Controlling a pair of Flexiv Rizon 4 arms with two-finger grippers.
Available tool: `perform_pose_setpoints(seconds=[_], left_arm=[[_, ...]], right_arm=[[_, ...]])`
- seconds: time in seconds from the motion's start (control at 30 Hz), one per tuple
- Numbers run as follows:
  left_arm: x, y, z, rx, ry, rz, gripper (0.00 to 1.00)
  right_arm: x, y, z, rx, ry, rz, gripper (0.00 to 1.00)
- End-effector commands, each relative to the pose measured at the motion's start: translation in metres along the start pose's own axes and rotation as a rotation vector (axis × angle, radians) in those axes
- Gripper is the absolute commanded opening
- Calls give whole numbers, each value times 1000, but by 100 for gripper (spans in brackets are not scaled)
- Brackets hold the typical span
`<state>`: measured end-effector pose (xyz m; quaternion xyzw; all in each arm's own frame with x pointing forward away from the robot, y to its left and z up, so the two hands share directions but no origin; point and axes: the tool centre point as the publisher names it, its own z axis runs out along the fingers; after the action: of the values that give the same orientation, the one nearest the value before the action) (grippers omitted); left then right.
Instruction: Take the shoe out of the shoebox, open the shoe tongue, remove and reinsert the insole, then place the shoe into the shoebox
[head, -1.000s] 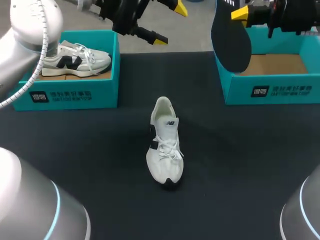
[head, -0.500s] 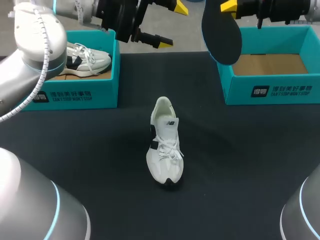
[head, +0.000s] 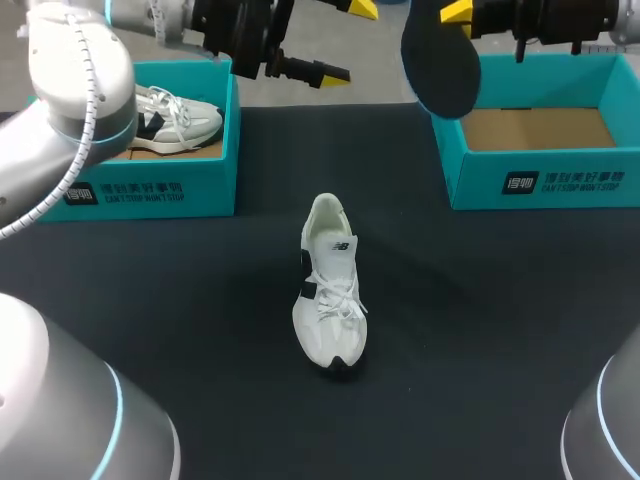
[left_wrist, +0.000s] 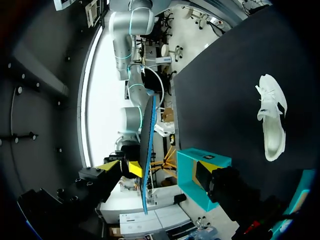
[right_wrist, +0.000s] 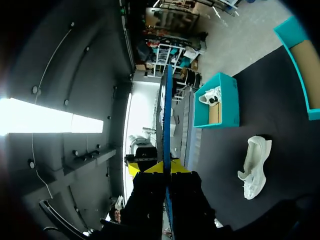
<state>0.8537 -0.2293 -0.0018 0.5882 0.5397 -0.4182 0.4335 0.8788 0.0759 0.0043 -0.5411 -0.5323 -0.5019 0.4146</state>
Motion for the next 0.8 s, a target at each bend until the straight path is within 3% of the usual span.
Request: perform_pose_setpoints(seconds=[0.03, 0.27, 0.6, 0.77, 0.8], left_arm=[[-3, 1, 10, -7, -53, 35, 100], [-13, 3, 13, -50, -153, 66, 100], [-26, -9, 16, -15, -274, 69, 100], [-27, -12, 16, -11, -287, 78, 84], [-27, -12, 16, -12, -290, 79, 71]], right_arm=[[14, -4, 6, -50, -35, 59, 0], [23, 0, 19, -72, -45, 67, 0], [19, 4, 41, -59, -7, 102, 0], [20, 5, 42, -54, -15, 116, 0], [21, 5, 43, -49, -12, 120, 0]])
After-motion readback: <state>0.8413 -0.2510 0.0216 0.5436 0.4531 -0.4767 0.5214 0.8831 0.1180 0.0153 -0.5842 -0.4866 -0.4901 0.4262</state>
